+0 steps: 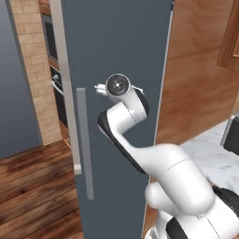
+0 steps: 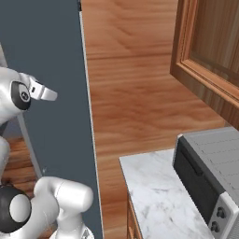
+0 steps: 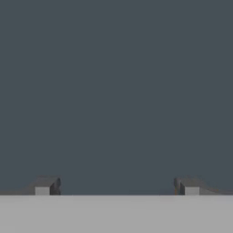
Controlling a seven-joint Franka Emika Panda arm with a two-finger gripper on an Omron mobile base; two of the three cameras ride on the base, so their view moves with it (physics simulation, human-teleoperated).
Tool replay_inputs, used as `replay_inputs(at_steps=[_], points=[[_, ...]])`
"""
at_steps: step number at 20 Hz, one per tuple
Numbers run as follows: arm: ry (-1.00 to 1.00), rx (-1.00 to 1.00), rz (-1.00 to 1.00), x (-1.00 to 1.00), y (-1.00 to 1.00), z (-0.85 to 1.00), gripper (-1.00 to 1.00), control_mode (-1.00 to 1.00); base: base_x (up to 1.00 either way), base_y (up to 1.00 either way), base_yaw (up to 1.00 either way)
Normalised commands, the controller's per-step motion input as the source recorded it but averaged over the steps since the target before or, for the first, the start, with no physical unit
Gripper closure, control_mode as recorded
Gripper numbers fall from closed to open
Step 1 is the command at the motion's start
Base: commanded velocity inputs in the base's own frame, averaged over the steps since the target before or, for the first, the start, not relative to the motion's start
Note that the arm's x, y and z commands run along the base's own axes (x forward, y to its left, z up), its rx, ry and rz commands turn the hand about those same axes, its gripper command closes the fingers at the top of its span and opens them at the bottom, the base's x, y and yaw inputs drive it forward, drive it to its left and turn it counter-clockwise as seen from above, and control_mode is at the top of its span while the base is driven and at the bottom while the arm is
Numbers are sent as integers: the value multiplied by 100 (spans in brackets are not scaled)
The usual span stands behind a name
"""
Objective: Place the banana in the correct fridge rack based on whether it is a fruit or vegetable. Finally, close the fridge door.
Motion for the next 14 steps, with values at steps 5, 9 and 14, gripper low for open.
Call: replay_inputs(at_steps=[5,9,14], points=[[0,-5,-15,49,0,-15,-100,-100,0,0,0],[0,-1,-18,36,-8,-15,-100,-100,0,0,0],[0,-1,-20,33,-15,-13,-100,-100,0,0,0]])
